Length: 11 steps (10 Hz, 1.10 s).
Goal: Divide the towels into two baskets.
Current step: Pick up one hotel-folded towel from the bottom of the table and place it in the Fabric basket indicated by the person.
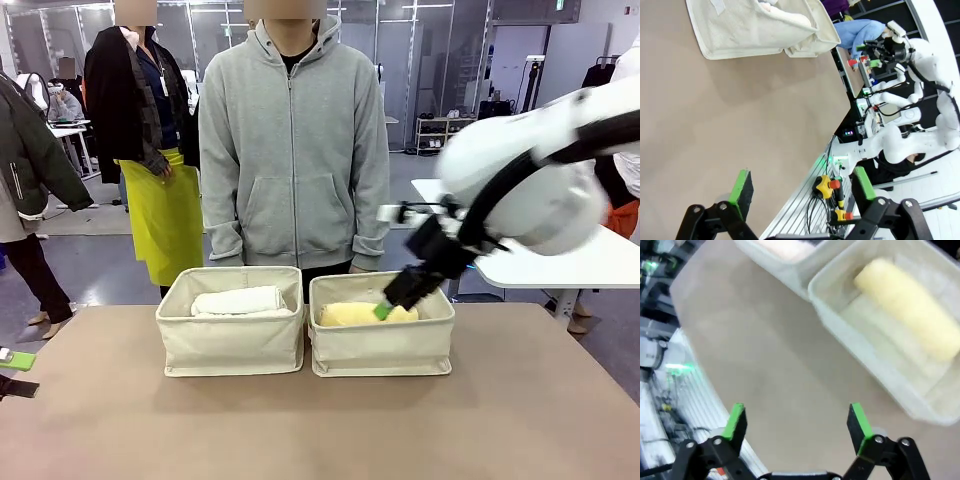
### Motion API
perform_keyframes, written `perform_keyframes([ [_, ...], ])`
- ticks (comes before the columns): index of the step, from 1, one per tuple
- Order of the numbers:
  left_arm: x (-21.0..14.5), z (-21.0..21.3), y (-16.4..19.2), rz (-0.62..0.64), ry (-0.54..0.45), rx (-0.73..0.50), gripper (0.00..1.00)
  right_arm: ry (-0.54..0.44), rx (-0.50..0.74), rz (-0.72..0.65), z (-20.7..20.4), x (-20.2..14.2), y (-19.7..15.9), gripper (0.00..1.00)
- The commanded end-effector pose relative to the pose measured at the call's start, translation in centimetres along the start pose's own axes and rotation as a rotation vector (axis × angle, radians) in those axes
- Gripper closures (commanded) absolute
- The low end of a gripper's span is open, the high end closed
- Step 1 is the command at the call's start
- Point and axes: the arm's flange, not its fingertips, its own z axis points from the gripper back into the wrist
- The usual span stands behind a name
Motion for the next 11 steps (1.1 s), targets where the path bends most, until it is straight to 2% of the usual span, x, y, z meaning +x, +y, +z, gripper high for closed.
perform_keyframes([
  [1,0.0,0.1,-0.3,-0.009,-0.015,-0.013,0.0,-0.162,0.235,-0.293,5.5,-8.6,-5.4,0.0],
  [2,0.0,0.1,-0.3,-0.009,-0.015,-0.013,0.0,-0.278,0.433,-0.429,8.2,-12.7,-8.3,0.0],
  [3,0.0,0.1,-0.3,-0.009,-0.015,-0.013,0.0,-0.343,0.433,-0.506,10.4,-15.7,-10.4,0.0],
  [4,0.0,0.1,-0.3,-0.009,-0.015,-0.013,0.0,-0.339,0.421,-0.589,12.5,-18.4,-12.5,0.0],
  [7,0.0,0.1,-0.3,-0.009,-0.015,-0.013,0.0,-0.401,0.522,-0.797,17.7,-27.0,-18.2,0.0],
  [8,0.0,0.1,-0.3,-0.009,-0.015,-0.013,0.0,-0.458,0.526,-0.781,19.1,-29.6,-19.1,0.0],
  [9,0.0,0.1,-0.3,-0.009,-0.015,-0.013,0.0,-0.457,0.487,-0.732,20.1,-31.4,-19.3,0.0],
  [11,0.0,0.1,-0.3,-0.009,-0.015,-0.013,0.0,-0.452,0.421,-0.71,21.2,-32.2,-19.3,0.0],
])
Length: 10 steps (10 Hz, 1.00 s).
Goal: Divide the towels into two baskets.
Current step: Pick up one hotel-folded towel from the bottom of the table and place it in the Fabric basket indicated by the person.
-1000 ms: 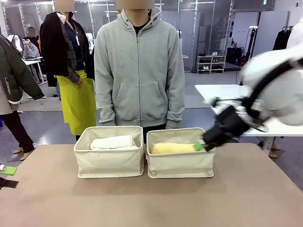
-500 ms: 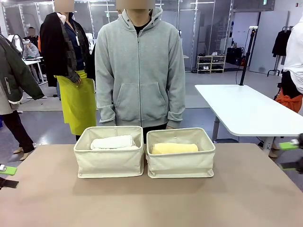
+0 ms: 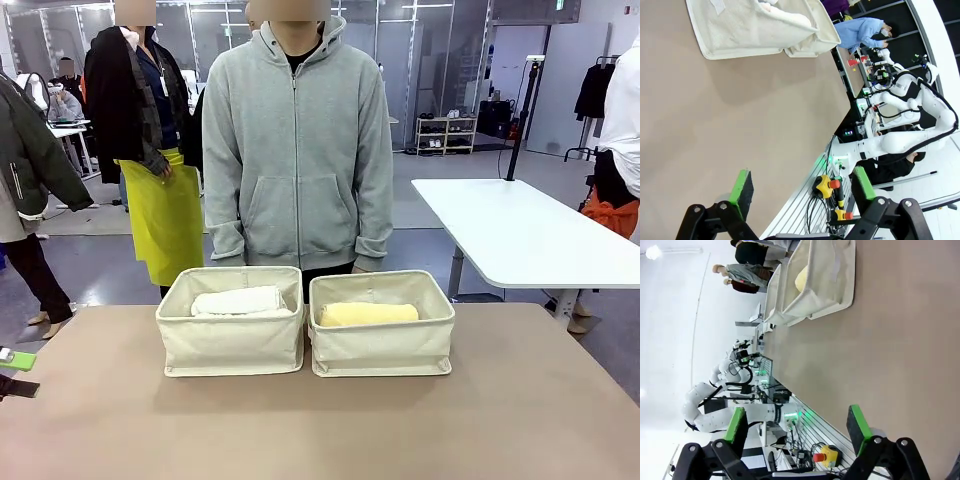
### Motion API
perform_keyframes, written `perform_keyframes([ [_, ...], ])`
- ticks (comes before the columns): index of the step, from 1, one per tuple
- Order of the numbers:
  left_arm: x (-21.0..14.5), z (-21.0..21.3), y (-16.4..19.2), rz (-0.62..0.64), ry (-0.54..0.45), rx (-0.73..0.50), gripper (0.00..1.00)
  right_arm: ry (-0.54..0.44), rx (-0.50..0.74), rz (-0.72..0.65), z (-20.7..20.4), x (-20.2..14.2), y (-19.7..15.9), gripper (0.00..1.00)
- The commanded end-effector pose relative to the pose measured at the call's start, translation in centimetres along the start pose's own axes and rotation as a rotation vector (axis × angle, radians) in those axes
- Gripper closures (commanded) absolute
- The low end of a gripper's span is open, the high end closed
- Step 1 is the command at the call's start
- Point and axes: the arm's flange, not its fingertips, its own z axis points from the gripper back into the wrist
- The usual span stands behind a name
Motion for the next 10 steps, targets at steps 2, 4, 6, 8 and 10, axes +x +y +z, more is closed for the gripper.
perform_keyframes([
  [2,0.0,0.2,-0.2,-0.009,-0.016,-0.013,0.0,0.0,0.0,0.0,0.0,0.0,0.0,0.0],
  [4,0.0,0.2,-0.2,-0.009,-0.016,-0.013,0.0,0.0,0.0,0.0,0.0,0.0,0.0,0.0],
  [6,0.0,0.2,-0.2,-0.009,-0.016,-0.013,0.0,0.0,0.0,0.0,0.0,0.0,0.0,0.0],
  [8,0.0,0.2,-0.2,-0.009,-0.016,-0.013,0.0,0.0,0.0,0.0,0.0,0.0,0.0,0.0],
  [10,0.0,0.2,-0.2,-0.009,-0.016,-0.013,0.0,0.0,0.0,0.0,0.0,0.0,0.0,0.0],
])
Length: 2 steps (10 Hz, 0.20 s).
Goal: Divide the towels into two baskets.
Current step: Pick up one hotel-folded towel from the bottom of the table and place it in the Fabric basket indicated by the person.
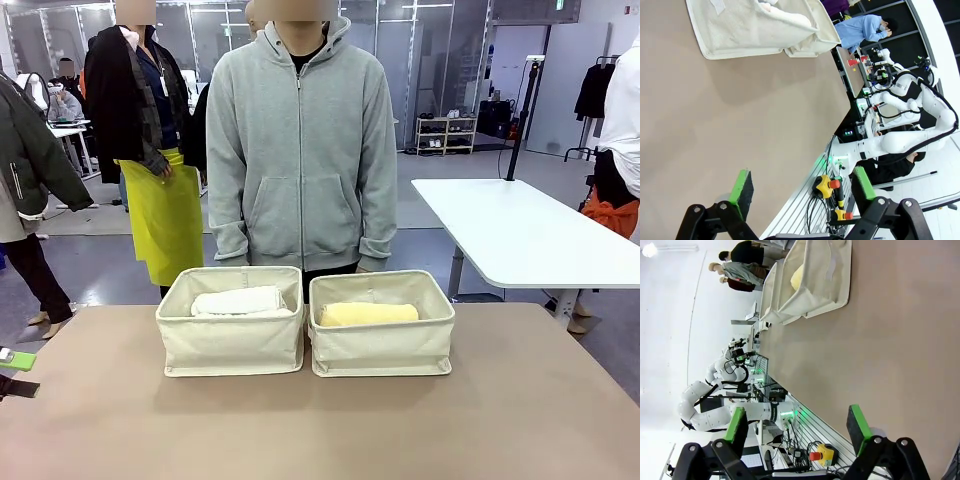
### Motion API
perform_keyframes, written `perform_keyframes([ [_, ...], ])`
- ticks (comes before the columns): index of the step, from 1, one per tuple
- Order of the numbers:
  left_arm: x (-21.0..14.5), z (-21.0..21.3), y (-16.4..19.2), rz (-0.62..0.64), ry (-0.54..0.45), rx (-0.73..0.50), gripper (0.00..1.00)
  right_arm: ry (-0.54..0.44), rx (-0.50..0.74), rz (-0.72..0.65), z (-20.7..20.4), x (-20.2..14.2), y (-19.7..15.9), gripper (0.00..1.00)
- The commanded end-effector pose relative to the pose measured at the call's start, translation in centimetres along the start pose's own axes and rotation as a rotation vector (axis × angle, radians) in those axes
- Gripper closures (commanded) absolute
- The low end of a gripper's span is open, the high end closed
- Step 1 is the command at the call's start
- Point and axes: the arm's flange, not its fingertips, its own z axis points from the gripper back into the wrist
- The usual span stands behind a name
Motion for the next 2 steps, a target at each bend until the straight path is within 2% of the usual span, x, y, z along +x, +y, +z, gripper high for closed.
perform_keyframes([
  [1,-0.01,0.2,-0.25,-0.009,-0.016,-0.013,0.0,-0.008,0.015,-0.004,0.17,-0.07,0.22,0.0],
  [2,-0.01,0.2,-0.25,-0.009,-0.016,-0.013,0.0,-0.008,0.015,-0.004,0.17,-0.07,0.22,0.0],
])
